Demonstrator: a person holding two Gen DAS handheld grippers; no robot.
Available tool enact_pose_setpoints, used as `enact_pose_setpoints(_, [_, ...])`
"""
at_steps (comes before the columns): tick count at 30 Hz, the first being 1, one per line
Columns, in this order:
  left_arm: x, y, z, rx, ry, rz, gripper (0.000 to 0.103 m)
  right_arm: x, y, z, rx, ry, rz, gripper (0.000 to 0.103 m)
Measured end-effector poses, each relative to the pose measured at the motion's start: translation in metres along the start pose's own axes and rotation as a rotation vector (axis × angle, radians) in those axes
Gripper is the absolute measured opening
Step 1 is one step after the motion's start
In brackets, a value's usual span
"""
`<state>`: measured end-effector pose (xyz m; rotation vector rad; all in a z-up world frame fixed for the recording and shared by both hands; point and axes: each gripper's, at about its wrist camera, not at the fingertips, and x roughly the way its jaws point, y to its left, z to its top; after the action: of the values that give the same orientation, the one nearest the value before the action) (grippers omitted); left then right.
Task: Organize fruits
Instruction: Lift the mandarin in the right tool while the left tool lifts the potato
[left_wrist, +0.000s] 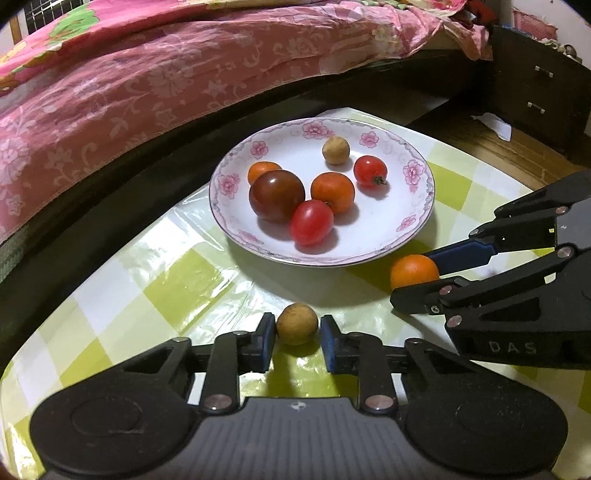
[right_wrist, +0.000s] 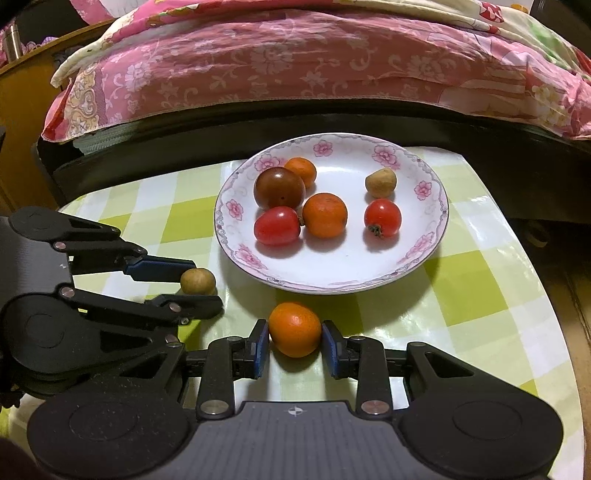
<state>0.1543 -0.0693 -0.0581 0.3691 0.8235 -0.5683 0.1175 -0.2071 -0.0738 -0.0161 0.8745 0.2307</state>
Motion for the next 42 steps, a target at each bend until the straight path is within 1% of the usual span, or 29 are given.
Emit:
enact_pose_setpoints(8, [-0.024, -0.010, -0.011, 0.010, 0.010, -0.022, 0.033, -0.010, 0.007, -0.008, -0.017, 0.027, -0.024, 0.027])
enact_pose_setpoints(16, [-0.043, -0.030, -0.033, 0.039, 0.079, -0.055, 0.033, -0.028, 0.016, -0.025, -0.056, 0.080, -0.051, 0.027])
enact_pose_setpoints(19, [-0.046, -0.034, -0.042, 0.028, 0.102, -0.061, 0.033, -0.033, 0.019, -0.029, -0.062, 0.083, -0.060, 0.027])
enact_pose_setpoints(21, [-0.047, -0.035, -0.045, 0.025, 0.097, -0.056, 0.033, -0.035, 0.020, -0.030, -0.054, 0.083, -0.063, 0.027])
enact_pose_setpoints(25, [-0.045, -0.032, -0.045, -0.006, 0.090, -0.070, 0.033, -0.035, 0.022, -0.032, -0.062, 0.084, -0.070, 0.027])
enact_pose_setpoints(30, [-0.043, -0.035, -0.047, 0.008, 0.083, -0.068, 0.033, -0.033, 0.021, -0.035, -0.063, 0.077, -0.061, 0.028])
enact_pose_setpoints(33, [-0.043, -0.033, -0.047, -0.006, 0.081, -0.073, 0.033, -0.034, 0.020, -0.035, -0.052, 0.076, -0.054, 0.028])
enact_pose_setpoints(42, [-0.044, -0.034, -0.048, -0.002, 0.079, -0.072, 0.033, -0.036, 0.014, -0.036, -0.029, 0.063, -0.033, 0.029])
